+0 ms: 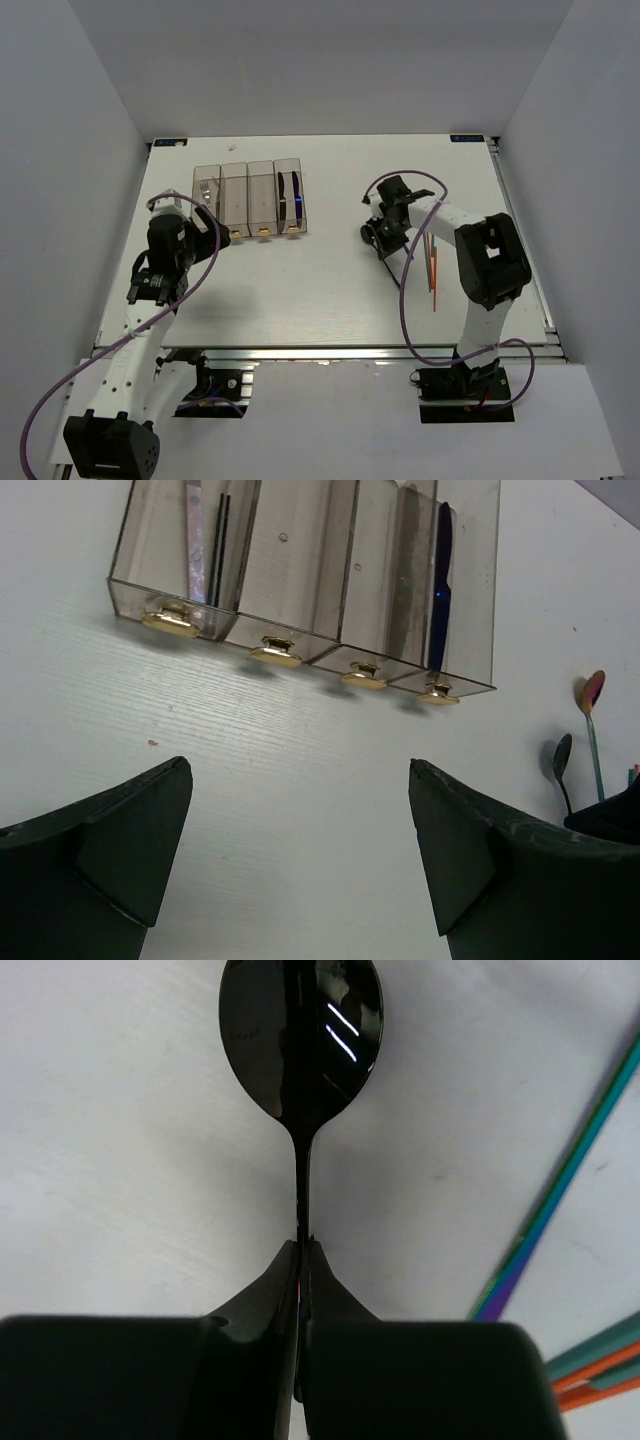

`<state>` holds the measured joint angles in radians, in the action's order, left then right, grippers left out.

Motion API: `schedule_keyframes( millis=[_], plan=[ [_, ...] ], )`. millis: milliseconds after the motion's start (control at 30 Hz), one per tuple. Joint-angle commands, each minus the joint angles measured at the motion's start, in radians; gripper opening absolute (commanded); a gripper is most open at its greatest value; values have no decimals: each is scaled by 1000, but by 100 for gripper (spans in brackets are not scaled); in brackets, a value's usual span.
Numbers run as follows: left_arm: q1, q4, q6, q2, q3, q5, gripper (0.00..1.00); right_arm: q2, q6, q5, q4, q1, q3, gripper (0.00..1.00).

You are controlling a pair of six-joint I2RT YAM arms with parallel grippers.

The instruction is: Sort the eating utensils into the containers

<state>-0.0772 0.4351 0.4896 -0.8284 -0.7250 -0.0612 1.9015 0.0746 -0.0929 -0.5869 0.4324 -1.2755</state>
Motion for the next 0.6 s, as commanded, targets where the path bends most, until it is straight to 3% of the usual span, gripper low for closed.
schedule_keyframes(
  millis=[0,100,200,267,433,533,567],
  plan=[
    [-7,-38,0,12,21,87,98,-135,-139,-170,88,6,30,0],
    [-6,-99,29,-1,29,266,98,-229,-251,-208,182,43,54,0],
    [-6,-119,52,-14,10,298,98,-268,-412,-267,329,92,87,0],
    [-6,-75,32,-3,-28,236,98,-253,-494,-274,448,146,74,0],
    [-7,2,24,107,-47,-130,98,-104,-768,-266,683,230,-71,0],
    [-4,-22,15,150,13,-215,98,71,-886,-345,823,239,-241,0],
    [-6,-6,12,138,-10,-224,98,176,-891,-370,832,238,-389,0]
  ],
)
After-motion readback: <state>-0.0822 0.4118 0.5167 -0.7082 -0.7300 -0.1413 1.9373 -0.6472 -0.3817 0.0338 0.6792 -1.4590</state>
